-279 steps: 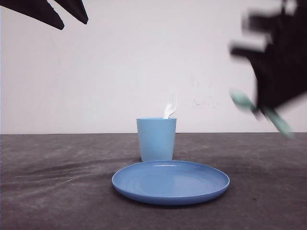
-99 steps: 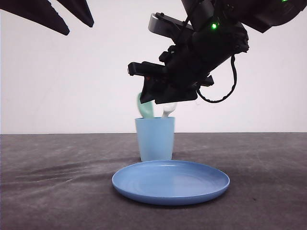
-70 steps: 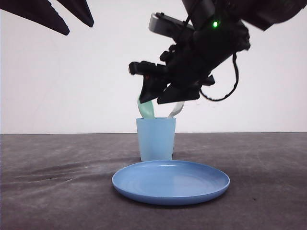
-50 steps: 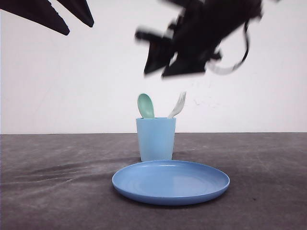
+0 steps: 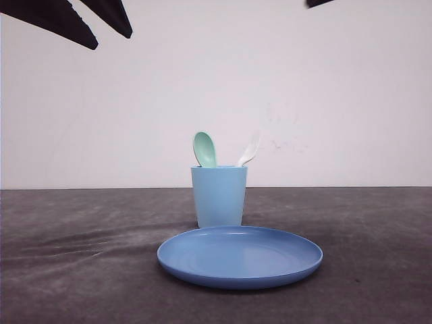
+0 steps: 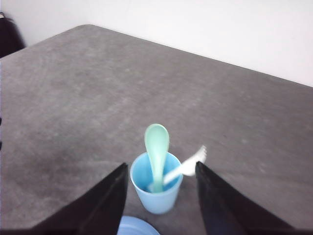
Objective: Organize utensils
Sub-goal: 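Raise the right gripper away from the cup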
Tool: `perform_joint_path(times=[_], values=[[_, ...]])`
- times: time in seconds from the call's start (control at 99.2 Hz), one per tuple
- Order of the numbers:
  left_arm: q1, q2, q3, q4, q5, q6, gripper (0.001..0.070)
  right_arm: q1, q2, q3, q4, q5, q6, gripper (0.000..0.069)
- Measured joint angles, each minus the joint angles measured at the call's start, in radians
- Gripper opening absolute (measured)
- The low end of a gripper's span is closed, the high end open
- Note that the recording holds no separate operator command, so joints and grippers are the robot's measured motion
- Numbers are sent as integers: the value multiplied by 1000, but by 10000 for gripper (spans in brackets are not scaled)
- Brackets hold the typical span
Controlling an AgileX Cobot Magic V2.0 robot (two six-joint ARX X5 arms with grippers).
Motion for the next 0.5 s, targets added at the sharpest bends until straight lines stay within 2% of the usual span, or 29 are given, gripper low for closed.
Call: perform_joint_path(times=[0.121, 0.171, 0.272, 0.323, 0.393, 0.504], values=[[0, 0, 0, 0, 0, 0, 271, 0, -31, 0, -45, 0, 0, 292], [0, 0, 0, 0, 0, 0, 271, 0, -35, 0, -58, 0, 0, 347], [0, 0, 0, 0, 0, 0, 271, 0, -35, 0, -89, 0, 1, 521], [0, 0, 0, 0, 0, 0, 271, 0, -35, 0, -106, 0, 2, 584], [0, 0, 0, 0, 0, 0, 271, 0, -35, 0, -126, 0, 6, 627], [0, 0, 0, 0, 0, 0, 271, 0, -33, 0, -158, -2, 14, 655]])
